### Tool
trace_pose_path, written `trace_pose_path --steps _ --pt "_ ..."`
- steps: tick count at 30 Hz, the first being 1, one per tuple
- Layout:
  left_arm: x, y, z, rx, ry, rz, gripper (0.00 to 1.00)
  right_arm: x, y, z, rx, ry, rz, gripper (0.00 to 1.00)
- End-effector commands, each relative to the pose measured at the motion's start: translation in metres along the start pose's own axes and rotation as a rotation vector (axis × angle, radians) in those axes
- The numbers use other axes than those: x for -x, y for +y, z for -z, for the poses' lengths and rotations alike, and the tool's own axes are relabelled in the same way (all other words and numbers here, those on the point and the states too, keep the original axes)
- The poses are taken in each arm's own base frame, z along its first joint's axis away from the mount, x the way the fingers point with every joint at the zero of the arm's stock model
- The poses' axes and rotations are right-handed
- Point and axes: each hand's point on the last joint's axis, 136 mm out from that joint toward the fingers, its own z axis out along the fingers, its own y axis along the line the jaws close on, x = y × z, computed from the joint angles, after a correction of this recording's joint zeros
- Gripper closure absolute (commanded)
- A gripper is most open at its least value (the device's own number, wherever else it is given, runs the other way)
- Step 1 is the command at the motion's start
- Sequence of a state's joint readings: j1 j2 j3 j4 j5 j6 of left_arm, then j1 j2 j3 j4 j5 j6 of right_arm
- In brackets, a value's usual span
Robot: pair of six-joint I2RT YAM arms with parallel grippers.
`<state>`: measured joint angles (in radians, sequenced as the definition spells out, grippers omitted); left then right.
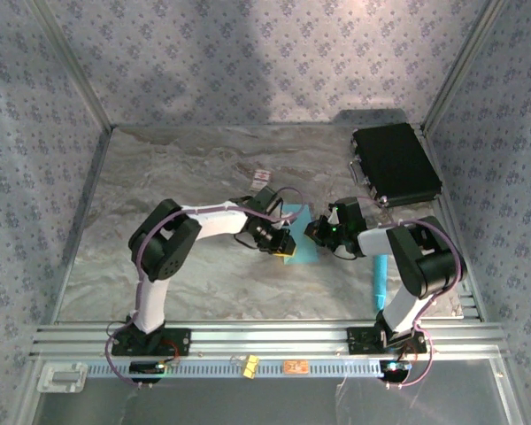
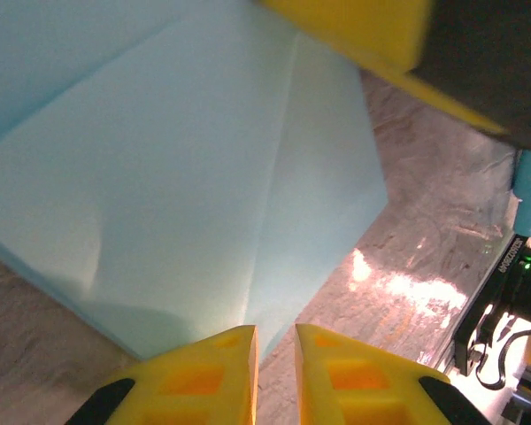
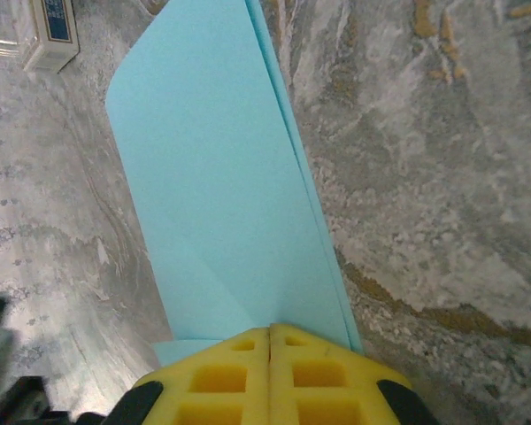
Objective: Fold a paper plane with a square sheet of paper (pick it up from the middle)
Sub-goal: Fold the triangle a second time at the center of the table, then turn over the paper at the center of the table.
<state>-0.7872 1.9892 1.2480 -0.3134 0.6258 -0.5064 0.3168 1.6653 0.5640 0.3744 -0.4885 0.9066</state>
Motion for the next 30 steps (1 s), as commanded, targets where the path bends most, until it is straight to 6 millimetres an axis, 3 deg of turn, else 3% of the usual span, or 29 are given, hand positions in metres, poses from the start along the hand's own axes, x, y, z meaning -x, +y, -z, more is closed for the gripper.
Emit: trace_pose_path --steps 1,7,17,23,30 --pt "0.022 -0.011 0.027 0.03 -0.112 -0.039 0.83 -0.008 -0.012 0.006 -0.074 0.027 -0.003 0.91" --pt "0.044 -0.001 0.032 0.027 -0.127 -0.013 0.86 -0.004 0.012 0.022 -0.06 0.019 0.062 0.83" --pt "0.051 0.003 0.022 0.032 -0.102 -0.041 0.86 -0.025 0.001 0.053 -0.132 0.0 0.033 0.73" --pt "0.045 0.019 0.009 0.07 -0.061 -0.031 0.87 -0.041 -0.007 0.06 -0.167 0.01 0.012 0.67" --pt "0.024 0.04 -0.008 0.152 0.023 -0.041 0.9 -0.053 -0.007 0.051 -0.206 0.061 -0.004 0.66"
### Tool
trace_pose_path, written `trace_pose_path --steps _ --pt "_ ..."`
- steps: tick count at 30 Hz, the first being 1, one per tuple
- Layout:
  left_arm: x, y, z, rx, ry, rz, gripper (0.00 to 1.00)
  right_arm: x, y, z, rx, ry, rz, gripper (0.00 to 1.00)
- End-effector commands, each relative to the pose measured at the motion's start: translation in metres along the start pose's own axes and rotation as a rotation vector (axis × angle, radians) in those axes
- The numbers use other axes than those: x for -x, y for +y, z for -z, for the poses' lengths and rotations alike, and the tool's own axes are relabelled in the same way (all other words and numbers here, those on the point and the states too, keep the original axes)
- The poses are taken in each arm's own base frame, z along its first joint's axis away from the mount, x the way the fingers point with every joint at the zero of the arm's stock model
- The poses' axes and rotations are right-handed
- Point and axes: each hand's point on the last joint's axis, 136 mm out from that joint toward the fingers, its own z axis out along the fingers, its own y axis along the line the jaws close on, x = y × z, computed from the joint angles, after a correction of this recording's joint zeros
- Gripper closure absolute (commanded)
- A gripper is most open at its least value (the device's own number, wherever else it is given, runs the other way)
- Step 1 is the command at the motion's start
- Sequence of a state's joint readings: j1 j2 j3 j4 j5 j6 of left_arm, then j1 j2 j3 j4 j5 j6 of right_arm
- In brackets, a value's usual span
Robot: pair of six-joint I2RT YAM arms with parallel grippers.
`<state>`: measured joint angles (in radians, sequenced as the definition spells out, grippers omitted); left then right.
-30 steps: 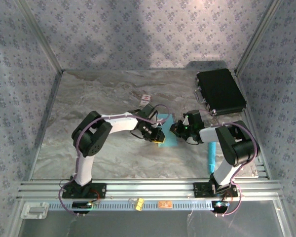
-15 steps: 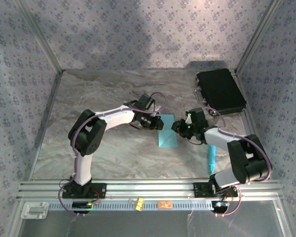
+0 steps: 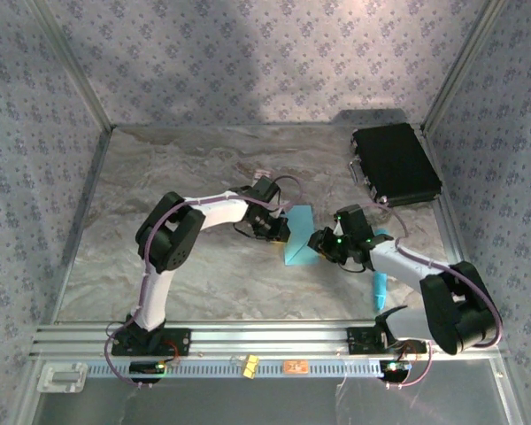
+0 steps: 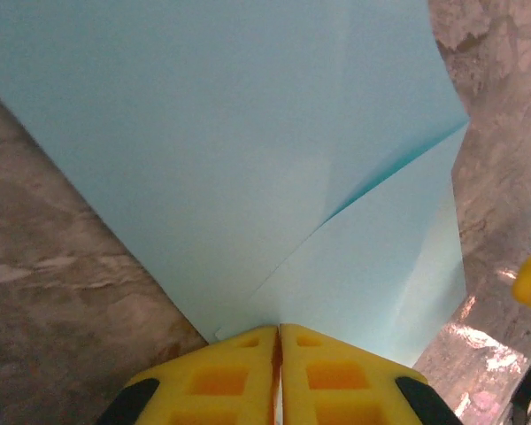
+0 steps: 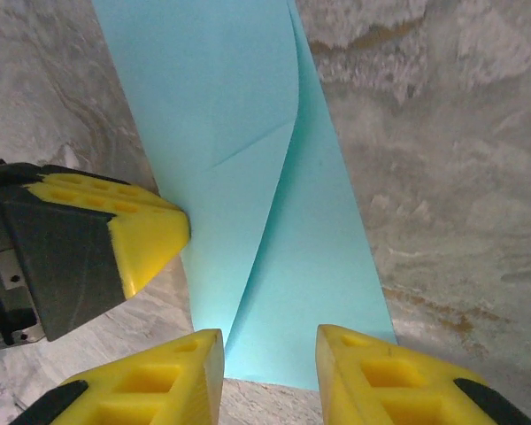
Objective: Fold a paper plane with a square sheet of paper (pick it up from the middle)
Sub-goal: Turn over the paper at the center of the table.
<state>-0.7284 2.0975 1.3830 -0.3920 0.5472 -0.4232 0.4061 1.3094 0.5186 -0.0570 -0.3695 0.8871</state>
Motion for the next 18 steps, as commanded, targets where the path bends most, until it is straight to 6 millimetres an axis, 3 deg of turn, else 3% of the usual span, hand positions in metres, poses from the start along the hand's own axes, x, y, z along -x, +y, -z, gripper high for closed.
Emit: trace_pose_path --steps 1,14,18 --pt "-0.017 0.007 -0.009 0.07 0.066 -0.036 0.91 -0.006 -0.006 -0.006 -0.06 0.035 -0.033 0.66" --pt "-0.019 0.005 0.0 0.079 0.047 -0.04 0.91 -0.014 -0.025 -0.002 -0.17 0.023 -0.052 0.49" --pt "-0.019 0.005 -0.002 0.075 0.047 -0.034 0.91 -0.015 -0.016 -0.007 -0.123 0.04 -0.038 0.48"
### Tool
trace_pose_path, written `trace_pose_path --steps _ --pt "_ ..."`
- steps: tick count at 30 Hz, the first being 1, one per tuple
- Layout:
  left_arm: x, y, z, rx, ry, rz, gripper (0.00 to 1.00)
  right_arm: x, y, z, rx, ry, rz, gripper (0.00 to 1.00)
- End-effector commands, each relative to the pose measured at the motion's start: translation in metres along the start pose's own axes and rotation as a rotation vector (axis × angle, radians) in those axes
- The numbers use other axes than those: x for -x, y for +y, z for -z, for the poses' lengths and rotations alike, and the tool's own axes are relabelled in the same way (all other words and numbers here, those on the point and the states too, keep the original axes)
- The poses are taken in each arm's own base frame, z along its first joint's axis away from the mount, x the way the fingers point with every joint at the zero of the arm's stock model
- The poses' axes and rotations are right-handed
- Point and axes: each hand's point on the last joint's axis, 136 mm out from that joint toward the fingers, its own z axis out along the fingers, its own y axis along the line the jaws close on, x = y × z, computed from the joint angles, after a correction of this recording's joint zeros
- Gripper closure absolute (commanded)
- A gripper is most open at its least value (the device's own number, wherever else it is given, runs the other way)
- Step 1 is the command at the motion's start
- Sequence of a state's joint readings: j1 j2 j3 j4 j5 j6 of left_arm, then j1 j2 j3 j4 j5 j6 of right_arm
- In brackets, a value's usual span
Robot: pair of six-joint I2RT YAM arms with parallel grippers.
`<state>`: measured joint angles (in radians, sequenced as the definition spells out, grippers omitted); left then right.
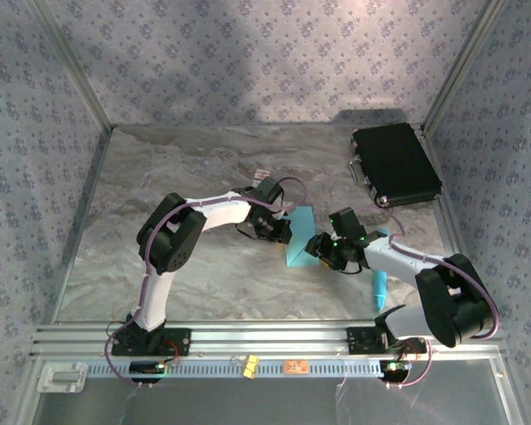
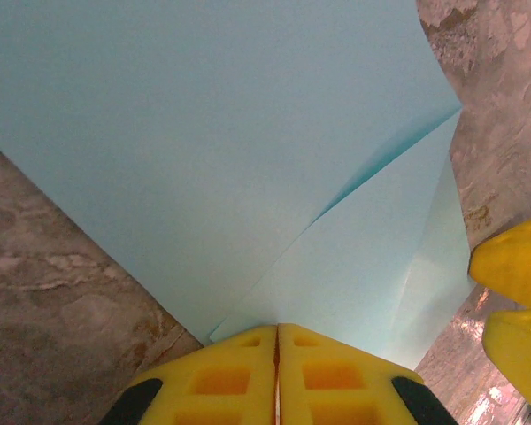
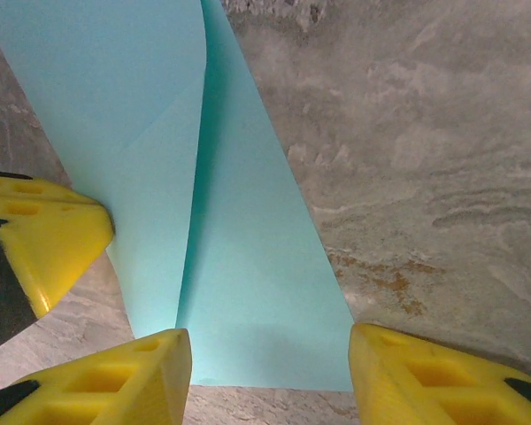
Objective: Fold a paper plane with a square sheet of paper (pick it up from the middle)
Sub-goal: Turn over the paper at the center of the table.
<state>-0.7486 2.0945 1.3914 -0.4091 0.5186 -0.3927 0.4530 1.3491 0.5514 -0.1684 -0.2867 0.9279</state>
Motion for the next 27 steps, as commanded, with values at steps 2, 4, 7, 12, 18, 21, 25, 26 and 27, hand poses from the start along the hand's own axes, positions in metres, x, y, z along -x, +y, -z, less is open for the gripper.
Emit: trace_pose_path --steps 2,4,7,12,18,21,25,26,27 --pt "-0.017 0.008 -0.001 0.045 0.047 0.015 0.91 -0.002 0.01 -0.004 0.042 0.022 0.015 0.49" --pt "-0.017 0.008 -0.002 0.042 0.048 0.014 0.91 0.001 0.016 -0.006 0.068 0.014 0.015 0.49" --pt "-0.017 0.008 -0.002 0.042 0.049 0.014 0.91 0.009 0.028 -0.005 0.128 -0.025 0.027 0.49" --pt "-0.017 0.008 -0.003 0.042 0.05 0.017 0.91 0.021 0.038 -0.003 0.167 -0.03 0.024 0.49" --pt "-0.017 0.009 -0.004 0.044 0.051 0.018 0.91 0.014 0.015 0.004 0.037 -0.022 0.026 0.49" --pt "-0.017 0.01 -0.004 0.045 0.05 0.021 0.91 0.004 0.002 0.006 0.016 -0.003 0.014 0.48" --pt "-0.017 0.01 -0.004 0.045 0.05 0.019 0.91 -0.008 -0.004 0.006 0.02 0.03 0.01 0.48" --pt "-0.017 0.009 -0.003 0.043 0.049 0.018 0.91 -0.009 -0.005 0.006 0.02 0.036 0.013 0.48" --pt "-0.017 0.009 -0.004 0.044 0.05 0.019 0.91 -0.009 -0.006 0.005 0.016 0.039 0.014 0.47"
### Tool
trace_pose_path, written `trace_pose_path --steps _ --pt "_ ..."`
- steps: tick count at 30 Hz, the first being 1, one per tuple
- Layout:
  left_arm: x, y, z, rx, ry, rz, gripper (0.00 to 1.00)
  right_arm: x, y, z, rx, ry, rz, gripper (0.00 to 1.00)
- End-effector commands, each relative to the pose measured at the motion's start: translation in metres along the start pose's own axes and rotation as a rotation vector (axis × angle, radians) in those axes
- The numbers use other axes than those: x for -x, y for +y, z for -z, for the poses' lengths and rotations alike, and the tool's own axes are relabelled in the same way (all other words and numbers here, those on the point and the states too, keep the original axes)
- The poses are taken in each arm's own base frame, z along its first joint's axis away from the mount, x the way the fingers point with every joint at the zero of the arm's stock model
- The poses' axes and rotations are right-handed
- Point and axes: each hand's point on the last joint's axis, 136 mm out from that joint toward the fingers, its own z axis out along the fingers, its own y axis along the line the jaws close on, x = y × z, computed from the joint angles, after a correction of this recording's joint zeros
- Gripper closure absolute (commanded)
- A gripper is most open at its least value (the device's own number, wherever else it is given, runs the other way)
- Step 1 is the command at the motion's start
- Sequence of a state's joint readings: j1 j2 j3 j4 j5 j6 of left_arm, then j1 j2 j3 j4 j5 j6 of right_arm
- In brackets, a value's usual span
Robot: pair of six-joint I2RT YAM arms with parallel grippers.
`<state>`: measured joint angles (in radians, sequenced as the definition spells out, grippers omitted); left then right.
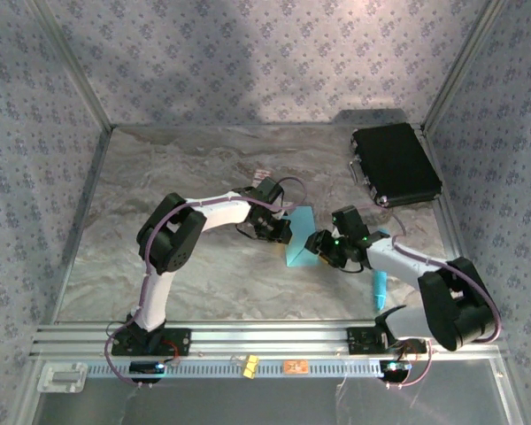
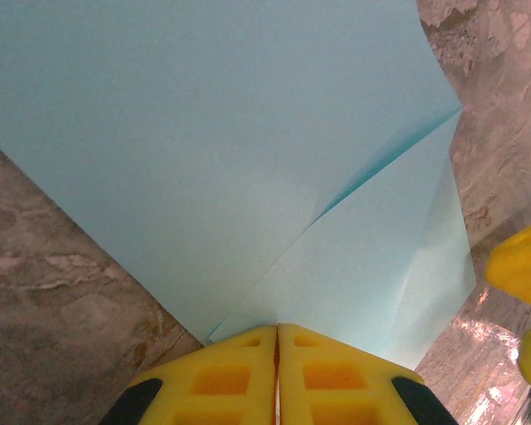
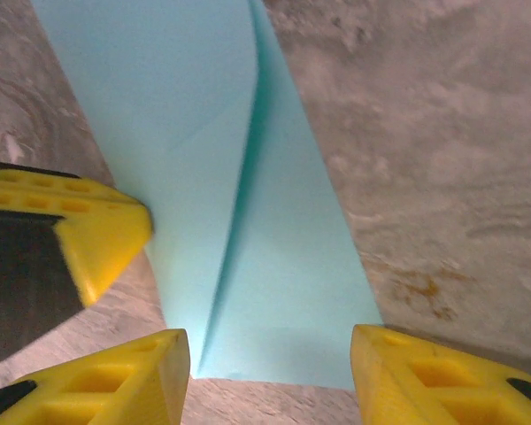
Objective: Fold a paper plane with a square sheet of paper (pick it up from the middle)
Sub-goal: Turn over the paper at the center of the table.
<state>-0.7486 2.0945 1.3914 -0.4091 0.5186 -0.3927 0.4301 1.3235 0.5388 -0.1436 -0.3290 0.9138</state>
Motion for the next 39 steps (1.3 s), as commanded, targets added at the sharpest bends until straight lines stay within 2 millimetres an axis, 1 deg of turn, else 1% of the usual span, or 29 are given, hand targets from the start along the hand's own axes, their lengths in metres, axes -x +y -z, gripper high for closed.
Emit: trace_pose_path --steps 1,5,10,15,21,29,39 --pt "-0.017 0.009 -0.004 0.043 0.049 0.018 0.91 -0.012 -0.013 0.0 -0.04 0.043 0.004 0.47" --pt "-0.017 0.009 -0.004 0.044 0.049 0.017 0.91 -0.01 -0.013 -0.007 -0.052 0.053 0.003 0.47" --pt "-0.016 0.01 -0.005 0.043 0.052 0.021 0.91 0.001 0.008 -0.014 0.048 0.02 0.012 0.48" --pt "-0.017 0.011 -0.006 0.045 0.058 0.021 0.91 0.016 0.028 -0.011 0.104 -0.025 0.027 0.47" --pt "-0.017 0.01 -0.007 0.041 0.061 0.022 0.91 0.03 0.037 -0.012 0.146 -0.04 0.043 0.42" --pt "-0.016 0.009 -0.007 0.034 0.057 0.025 0.91 0.043 0.032 -0.019 0.167 -0.047 0.026 0.42" --pt "-0.014 0.009 -0.004 0.034 0.048 0.021 0.91 0.053 0.024 -0.022 0.199 -0.071 0.015 0.57"
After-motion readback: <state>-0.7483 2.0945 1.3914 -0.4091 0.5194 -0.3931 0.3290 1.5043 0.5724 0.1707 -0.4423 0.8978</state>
